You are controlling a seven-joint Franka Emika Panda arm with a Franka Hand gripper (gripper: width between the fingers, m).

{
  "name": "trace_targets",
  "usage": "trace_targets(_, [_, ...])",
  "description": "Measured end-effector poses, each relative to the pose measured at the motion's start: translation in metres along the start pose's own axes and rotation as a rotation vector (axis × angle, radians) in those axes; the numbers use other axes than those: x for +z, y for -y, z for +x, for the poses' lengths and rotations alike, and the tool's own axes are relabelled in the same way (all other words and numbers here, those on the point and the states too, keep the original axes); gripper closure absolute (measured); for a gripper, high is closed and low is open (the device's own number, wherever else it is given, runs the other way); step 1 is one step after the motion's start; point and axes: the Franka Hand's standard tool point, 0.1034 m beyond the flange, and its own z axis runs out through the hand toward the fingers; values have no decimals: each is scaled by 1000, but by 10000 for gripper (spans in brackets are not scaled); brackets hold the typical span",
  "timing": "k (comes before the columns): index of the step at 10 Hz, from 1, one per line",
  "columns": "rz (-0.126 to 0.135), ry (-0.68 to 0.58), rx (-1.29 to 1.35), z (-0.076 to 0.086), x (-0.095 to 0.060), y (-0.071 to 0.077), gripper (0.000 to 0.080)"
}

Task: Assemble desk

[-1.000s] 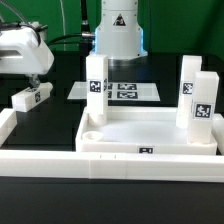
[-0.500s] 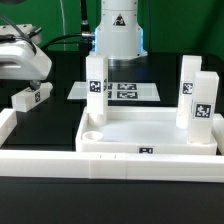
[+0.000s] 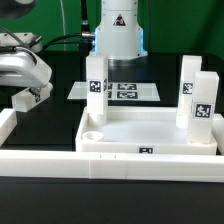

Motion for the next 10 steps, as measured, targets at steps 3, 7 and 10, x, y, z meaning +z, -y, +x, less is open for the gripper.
trace_targets(3, [-50,219,107,-6,12,-9,151])
trace_targets(7, [-64,271,116,1,17,-15,151])
trace_targets(10, [-64,263,95,3,15,-14,151])
